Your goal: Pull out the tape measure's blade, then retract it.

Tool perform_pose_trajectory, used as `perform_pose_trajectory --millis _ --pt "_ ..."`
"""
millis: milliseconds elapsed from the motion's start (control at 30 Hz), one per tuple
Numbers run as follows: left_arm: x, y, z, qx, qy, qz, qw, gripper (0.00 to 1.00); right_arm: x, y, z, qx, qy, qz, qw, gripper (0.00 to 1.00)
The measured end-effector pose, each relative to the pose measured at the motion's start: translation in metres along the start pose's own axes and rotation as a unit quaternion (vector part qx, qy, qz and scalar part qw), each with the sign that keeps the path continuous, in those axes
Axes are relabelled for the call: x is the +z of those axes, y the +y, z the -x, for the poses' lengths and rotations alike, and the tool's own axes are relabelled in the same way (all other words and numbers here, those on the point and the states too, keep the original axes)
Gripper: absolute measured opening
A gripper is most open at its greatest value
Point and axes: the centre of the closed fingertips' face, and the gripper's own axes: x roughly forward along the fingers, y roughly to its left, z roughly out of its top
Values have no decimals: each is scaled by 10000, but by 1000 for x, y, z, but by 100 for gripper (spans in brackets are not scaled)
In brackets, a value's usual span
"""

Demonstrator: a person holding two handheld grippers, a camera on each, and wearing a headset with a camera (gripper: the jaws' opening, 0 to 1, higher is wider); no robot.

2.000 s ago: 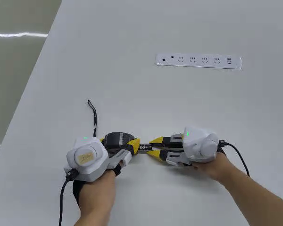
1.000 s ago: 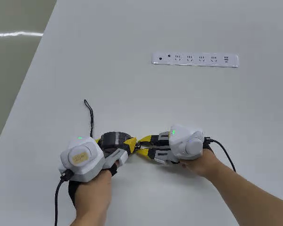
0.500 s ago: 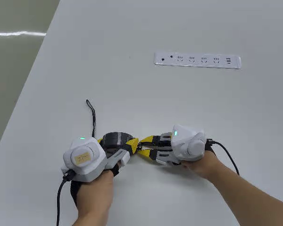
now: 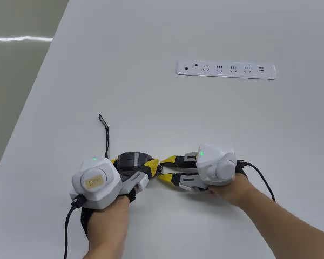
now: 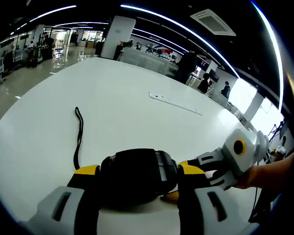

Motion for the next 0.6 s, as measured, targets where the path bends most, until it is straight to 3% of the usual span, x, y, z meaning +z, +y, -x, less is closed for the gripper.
perform_pose_trajectory --millis 167,600 --pt "3 -1 0 -10 22 -352 9994 62 0 0 0 -13 -7 -24 10000 23" --pt "-2 8 1 37 19 -441 9990 74 3 1 1 -8 -46 -165 9999 33"
